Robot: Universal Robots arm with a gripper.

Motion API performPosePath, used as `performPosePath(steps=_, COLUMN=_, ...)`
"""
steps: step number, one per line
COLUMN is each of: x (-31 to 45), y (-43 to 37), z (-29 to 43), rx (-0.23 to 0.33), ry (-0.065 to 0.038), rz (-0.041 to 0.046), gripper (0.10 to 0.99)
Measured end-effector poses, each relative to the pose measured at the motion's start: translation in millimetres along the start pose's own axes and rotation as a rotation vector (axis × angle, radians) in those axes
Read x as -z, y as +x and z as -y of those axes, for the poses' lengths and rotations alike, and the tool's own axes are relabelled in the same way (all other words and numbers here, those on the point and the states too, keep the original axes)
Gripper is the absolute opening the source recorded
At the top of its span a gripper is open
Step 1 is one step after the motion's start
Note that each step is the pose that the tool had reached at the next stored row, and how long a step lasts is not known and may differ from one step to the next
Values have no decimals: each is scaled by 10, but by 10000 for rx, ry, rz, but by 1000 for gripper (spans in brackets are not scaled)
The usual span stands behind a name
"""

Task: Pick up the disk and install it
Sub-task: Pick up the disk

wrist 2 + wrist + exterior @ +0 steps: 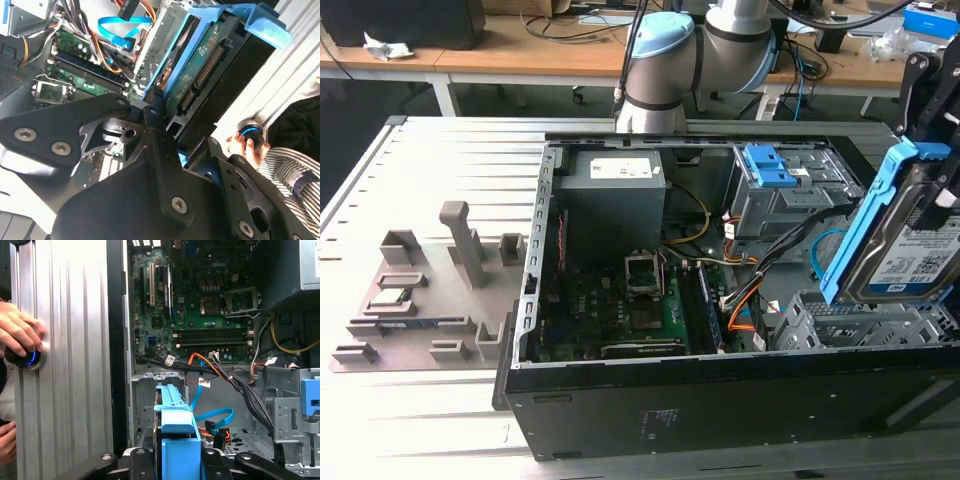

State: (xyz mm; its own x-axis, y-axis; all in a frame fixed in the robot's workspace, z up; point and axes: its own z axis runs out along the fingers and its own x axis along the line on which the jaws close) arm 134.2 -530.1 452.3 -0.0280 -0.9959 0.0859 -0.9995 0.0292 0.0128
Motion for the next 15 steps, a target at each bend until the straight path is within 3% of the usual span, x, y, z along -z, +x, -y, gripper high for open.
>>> performPosePath(steps=3, x=0, y=0, z=-2, rx=1, ry=0, rz=-1, gripper=365)
performPosePath(steps=4, x=-1, y=0, z=-2, rx=0, ry=0, rz=35, gripper=365)
performPosePath(steps=6, x=-4, y=41, z=-2, rx=8, ry=-14, rz=492, gripper=365)
performPosePath(steps=7, x=-6, y=70, z=-1, rx=9, ry=-16, rz=597, gripper=365)
performPosePath(steps=15, x=-7, y=77, z=-1, rx=9, ry=-16, rz=597, gripper=365)
